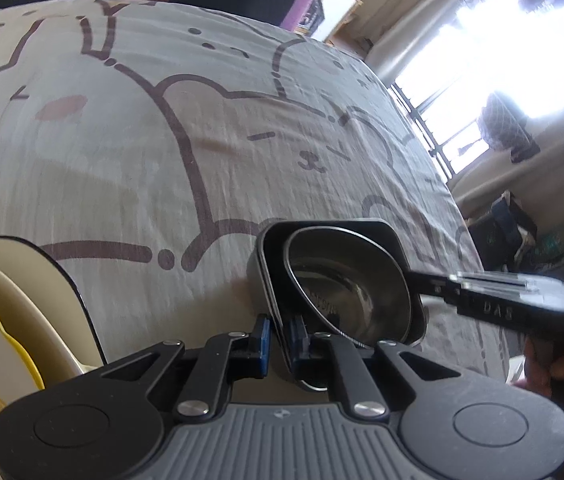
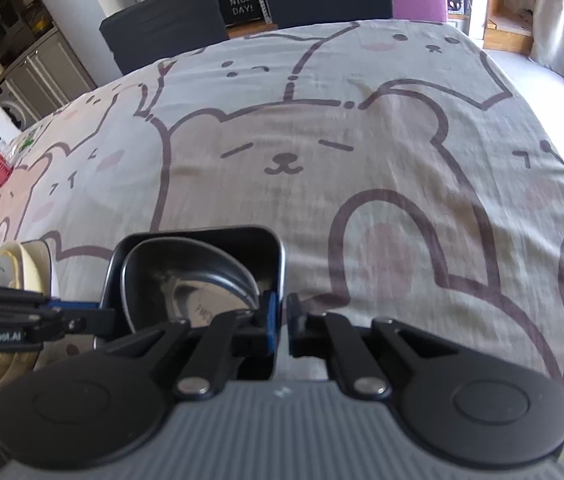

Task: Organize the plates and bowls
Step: 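Grasp the rims of the stacked steel trays with both grippers, then lift and carry the steel tray stack with both grippers toward the cream plate stack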

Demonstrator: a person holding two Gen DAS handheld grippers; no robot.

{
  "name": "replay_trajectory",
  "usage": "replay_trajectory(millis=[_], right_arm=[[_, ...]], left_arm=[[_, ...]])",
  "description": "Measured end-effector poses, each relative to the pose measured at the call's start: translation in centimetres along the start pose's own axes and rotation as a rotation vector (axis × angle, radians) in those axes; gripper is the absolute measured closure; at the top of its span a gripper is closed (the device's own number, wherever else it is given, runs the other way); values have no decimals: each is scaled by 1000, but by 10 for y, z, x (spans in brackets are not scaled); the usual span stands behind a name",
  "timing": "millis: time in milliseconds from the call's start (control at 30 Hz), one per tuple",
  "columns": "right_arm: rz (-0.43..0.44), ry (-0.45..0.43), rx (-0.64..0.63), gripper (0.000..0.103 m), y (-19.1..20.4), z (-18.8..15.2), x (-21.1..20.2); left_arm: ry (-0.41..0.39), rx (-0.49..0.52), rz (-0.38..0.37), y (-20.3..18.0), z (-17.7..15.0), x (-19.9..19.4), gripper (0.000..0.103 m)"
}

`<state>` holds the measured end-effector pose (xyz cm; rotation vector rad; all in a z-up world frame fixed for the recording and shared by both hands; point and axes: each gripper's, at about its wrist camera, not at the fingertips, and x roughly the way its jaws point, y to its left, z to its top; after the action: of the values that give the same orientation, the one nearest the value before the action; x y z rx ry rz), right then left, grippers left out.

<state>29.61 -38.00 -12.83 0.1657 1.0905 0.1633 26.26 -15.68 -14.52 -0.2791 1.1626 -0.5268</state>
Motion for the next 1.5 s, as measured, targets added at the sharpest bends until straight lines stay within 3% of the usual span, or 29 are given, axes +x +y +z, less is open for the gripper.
replay_trajectory(millis=[667, 1500], right_arm=[[44, 59, 31, 97, -7, 2, 6], [124, 62, 129, 97, -29, -11, -4]], left_arm=[[-31, -59, 6, 3, 3, -2, 96], [-11, -157, -95, 16, 6, -13, 97]])
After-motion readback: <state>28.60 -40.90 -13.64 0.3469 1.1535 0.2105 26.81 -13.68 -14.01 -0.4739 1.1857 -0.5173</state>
